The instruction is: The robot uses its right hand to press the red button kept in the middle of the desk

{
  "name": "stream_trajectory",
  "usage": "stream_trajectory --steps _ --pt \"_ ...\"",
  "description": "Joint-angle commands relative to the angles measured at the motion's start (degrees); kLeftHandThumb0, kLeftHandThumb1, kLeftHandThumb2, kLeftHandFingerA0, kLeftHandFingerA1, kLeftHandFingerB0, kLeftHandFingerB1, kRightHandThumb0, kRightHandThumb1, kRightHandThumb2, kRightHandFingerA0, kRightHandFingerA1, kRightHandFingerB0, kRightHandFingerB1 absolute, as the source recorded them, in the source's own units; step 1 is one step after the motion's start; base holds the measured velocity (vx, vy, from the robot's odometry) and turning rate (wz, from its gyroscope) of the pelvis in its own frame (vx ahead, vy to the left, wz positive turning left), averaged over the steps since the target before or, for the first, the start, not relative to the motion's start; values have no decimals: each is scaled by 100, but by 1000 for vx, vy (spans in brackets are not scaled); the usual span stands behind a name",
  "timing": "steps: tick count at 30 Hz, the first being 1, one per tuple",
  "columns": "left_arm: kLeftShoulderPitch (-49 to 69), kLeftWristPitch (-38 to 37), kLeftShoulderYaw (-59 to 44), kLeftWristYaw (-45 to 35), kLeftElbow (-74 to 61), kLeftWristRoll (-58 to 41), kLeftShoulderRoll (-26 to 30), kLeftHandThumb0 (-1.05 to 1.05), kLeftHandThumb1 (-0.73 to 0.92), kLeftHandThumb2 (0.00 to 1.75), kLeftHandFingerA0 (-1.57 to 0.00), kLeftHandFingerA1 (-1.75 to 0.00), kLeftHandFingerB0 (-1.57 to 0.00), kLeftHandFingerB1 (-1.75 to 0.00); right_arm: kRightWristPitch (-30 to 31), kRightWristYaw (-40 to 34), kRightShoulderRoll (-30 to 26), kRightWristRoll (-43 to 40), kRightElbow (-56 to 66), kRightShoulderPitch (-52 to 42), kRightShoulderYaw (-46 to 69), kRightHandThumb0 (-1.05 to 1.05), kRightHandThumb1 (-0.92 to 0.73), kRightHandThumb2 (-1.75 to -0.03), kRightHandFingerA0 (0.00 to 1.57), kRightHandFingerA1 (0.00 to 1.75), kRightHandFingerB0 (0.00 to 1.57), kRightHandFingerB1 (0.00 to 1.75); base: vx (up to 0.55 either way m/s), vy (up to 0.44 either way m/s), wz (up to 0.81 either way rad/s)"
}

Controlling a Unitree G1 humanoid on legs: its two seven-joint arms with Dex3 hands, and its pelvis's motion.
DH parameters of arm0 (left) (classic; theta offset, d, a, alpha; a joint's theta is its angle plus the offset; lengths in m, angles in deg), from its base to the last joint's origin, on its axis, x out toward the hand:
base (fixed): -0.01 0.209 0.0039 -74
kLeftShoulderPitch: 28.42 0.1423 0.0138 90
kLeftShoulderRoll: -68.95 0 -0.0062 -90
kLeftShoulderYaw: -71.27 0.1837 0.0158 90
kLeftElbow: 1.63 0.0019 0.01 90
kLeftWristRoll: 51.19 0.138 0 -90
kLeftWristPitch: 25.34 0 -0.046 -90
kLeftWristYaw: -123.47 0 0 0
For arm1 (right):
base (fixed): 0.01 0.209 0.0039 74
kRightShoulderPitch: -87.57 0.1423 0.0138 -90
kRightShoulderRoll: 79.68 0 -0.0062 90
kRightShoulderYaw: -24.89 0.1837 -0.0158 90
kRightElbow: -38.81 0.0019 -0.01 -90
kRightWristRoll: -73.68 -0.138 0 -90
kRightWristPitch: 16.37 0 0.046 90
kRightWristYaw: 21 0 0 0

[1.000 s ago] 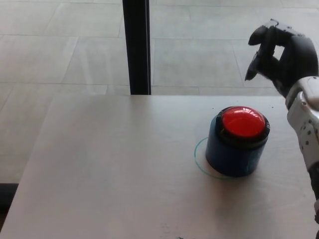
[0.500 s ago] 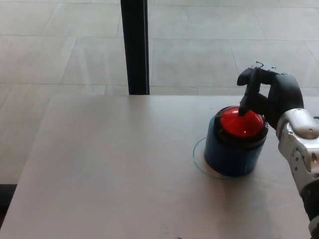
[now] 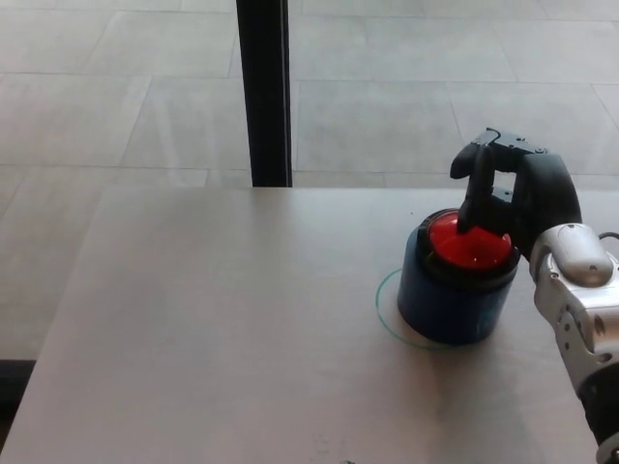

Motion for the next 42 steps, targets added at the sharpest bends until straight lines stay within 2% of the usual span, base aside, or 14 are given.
stream_trajectory --steps 1,2,7,12,13,15,18,24,26,27,29,34,39,42 --pt "-15 10 -59 35 3 -96 108 -43 56 113 -54 -150 -43 -116 25 -5 37 71 -217 -523 84 -16 -49 -130 95 175 78 160 0 0 0" --pt "31 -93 38 -4 16 16 124 -43 56 112 -53 -143 -48 -115 -129 -29 94 28 -333 -662 151 -19 -50 -128 96 175 77 162 0 0 0" --pt "71 -106 92 -17 21 46 125 -43 55 115 -55 -140 -49 -111 -158 -204 330 -92 -404 -913 376 -17 -52 -126 94 175 74 166 0 0 0" --pt "55 -99 88 14 6 18 92 -45 54 115 -56 -144 -53 -118 -287 -265 450 -101 -439 -858 514 -19 -50 -126 94 175 73 167 0 0 0" --pt "21 -74 -19 17 7 -98 61 -44 54 115 -56 -152 -50 -119 -384 -275 511 -131 -417 -854 553 -21 -52 -122 92 175 74 165 0 0 0" --pt "20 -72 -30 19 7 -100 49 -44 54 115 -56 -152 -50 -119 -410 -268 523 -117 -415 -873 584 -21 -52 -122 92 175 74 165 0 0 0" --pt "26 -2 -13 16 -12 -70 64 -46 57 110 -55 -141 -47 -111 -565 -191 622 -174 -384 -795 635 -19 -53 -124 94 175 76 163 0 0 0" --pt "36 -52 43 -16 -19 -46 70 -44 59 110 -54 -138 -47 -110 -383 -131 537 -52 -224 -461 492 -18 -58 -120 91 175 70 166 0 0 0" --pt "52 -96 125 13 -8 36 79 -48 57 115 -55 -137 -51 -112 -206 -97 382 -30 -73 -191 465 -17 -58 -121 90 175 71 166 0 0 0" --pt "34 -106 76 -24 51 -20 74 -46 56 119 -56 -145 -48 -115 -223 -53 318 -46 -37 -96 474 -17 -55 -123 89 175 71 167 0 0 0" --pt "61 -61 45 -30 32 -57 88 -47 59 114 -56 -144 -45 -113 -133 113 104 -162 8 235 575 -18 -46 -133 92 175 74 169 0 0 0" --pt "56 -23 0 -12 8 -109 81 -44 62 105 -53 -139 -47 -111 208 176 -473 -204 -111 960 826 -19 -51 -123 94 175 80 159 0 0 0" --pt "116 -58 98 -11 9 -2 85 -44 61 108 -51 -134 -40 -106 282 260 -919 -265 -194 1424 1069 -16 -50 -129 95 175 78 161 0 0 0" --pt "143 -44 -12 7 15 -118 51 -45 61 106 -51 -143 -40 -113 359 351 -1160 -217 -159 1550 1075 -15 -48 -135 93 175 74 167 0 0 0"
